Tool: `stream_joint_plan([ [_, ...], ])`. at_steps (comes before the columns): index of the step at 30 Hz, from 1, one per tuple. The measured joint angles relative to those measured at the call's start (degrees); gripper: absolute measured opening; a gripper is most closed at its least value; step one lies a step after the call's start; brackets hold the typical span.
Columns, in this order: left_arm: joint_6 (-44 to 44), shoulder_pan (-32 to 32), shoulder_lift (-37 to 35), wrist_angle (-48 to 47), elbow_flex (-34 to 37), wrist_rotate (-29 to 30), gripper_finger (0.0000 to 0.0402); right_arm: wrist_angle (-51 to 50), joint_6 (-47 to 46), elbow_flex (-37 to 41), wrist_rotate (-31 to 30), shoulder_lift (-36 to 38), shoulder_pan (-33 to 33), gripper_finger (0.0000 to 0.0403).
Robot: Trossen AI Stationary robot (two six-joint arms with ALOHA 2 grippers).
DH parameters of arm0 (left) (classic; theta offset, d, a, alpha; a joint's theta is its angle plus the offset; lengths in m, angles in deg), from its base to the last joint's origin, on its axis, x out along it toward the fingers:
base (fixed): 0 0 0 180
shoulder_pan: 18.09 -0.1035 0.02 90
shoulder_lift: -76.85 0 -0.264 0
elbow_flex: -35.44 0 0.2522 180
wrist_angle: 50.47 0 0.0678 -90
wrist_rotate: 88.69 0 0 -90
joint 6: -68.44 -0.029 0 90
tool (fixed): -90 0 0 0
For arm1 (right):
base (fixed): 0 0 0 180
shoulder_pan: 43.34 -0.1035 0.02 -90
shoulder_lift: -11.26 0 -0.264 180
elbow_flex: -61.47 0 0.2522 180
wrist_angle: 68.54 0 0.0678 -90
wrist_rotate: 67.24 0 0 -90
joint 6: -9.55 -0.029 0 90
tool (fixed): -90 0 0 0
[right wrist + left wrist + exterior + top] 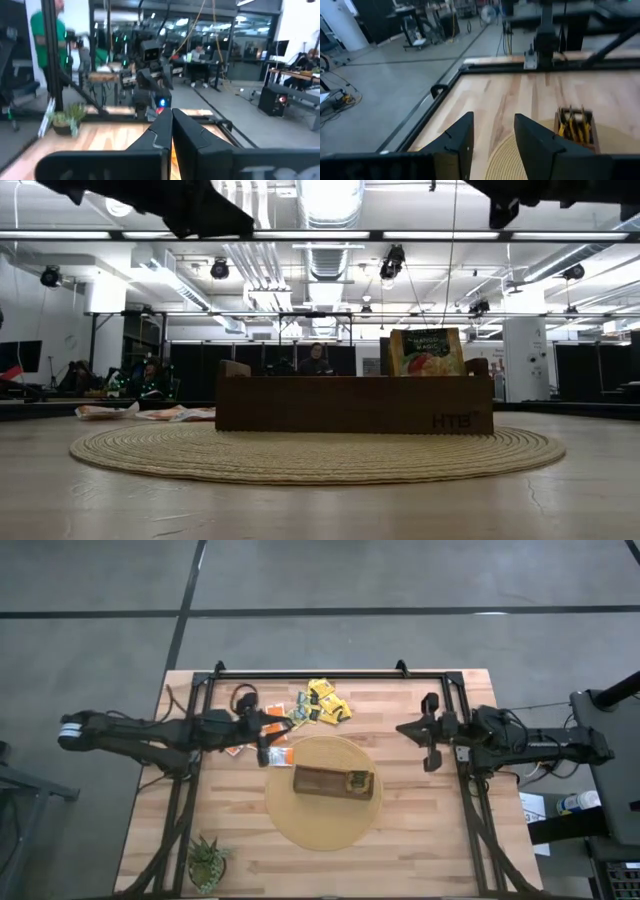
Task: Pick & Place Tea
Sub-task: Put the white and orange tea bag into the wooden organizer
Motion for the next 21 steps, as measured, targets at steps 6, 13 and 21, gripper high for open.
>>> stream_joint_plan([
  [6, 2.97, 0.08, -4.13, 0.71, 3.20, -0.12, 0.0135, 4.28, -3.02, 4.90, -0.07, 4.11, -0.77, 0.0008],
  [13, 3.12, 0.11, -6.74, 0.90, 5.50, -0.76, 0.0135, 10.18, -2.82, 11.93, -0.08, 11.15, -2.69, 0.0008],
  [21, 5.30, 0.44, -10.33, 5.20, 10.01, -3.91, 0.0135, 10.50, -3.56, 19.02, 0.37, 24.50, -4.36, 0.0008],
])
